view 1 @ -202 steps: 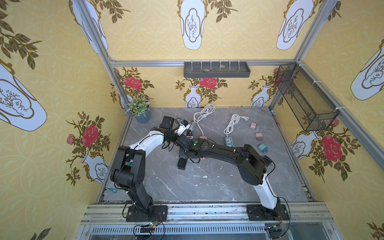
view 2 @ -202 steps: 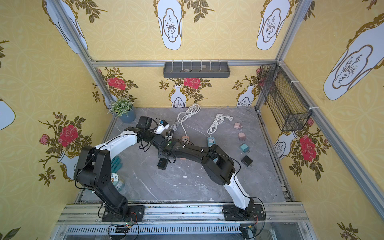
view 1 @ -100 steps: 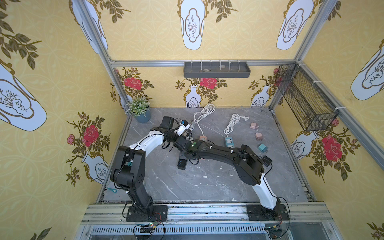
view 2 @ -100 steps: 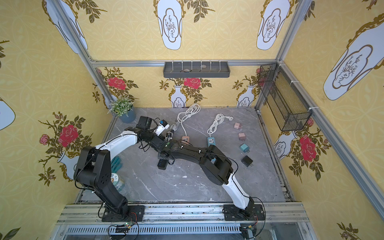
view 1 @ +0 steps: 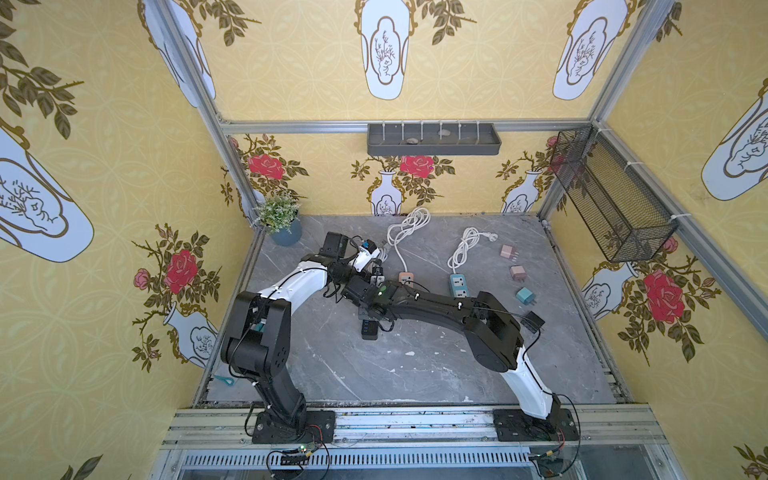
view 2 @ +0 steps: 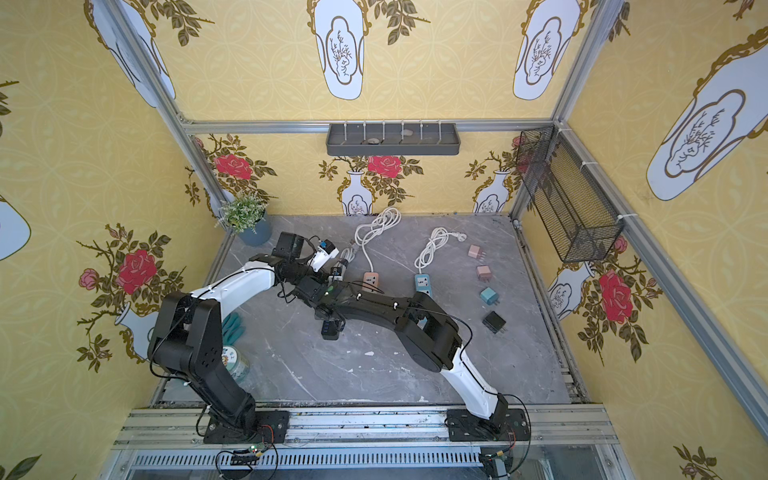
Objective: Pull the plug off the socket
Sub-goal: Remove the plug from the socket.
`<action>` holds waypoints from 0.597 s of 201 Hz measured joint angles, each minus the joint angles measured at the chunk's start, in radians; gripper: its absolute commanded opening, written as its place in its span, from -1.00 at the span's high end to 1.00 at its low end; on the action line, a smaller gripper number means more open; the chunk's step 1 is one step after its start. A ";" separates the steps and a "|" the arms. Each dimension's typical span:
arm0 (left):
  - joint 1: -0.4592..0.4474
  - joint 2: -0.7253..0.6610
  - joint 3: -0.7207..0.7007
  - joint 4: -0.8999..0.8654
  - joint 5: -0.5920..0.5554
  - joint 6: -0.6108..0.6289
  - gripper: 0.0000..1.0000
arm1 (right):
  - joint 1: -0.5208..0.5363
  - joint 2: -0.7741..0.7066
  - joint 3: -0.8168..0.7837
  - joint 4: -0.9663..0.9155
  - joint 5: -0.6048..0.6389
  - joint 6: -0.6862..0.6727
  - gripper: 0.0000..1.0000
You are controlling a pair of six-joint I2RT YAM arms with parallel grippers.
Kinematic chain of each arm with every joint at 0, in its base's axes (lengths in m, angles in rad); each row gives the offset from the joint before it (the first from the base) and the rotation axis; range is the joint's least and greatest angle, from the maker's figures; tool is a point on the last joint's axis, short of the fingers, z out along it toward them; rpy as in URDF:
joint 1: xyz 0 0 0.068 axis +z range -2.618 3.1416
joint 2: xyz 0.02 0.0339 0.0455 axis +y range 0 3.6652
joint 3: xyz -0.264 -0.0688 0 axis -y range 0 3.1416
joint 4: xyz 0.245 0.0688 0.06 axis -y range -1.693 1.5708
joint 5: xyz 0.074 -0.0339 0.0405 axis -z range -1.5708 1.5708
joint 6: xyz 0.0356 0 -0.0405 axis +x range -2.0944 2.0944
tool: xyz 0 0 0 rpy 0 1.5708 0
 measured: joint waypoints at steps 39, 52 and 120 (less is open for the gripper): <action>0.002 0.001 0.000 -0.002 0.000 0.000 1.00 | 0.007 0.030 0.045 -0.047 0.029 0.009 0.53; 0.002 0.002 0.000 -0.004 0.000 0.000 1.00 | 0.011 0.043 0.068 -0.069 0.042 0.013 0.53; 0.006 0.004 0.001 -0.004 0.006 0.011 1.00 | 0.019 0.092 0.141 -0.150 0.098 0.011 0.56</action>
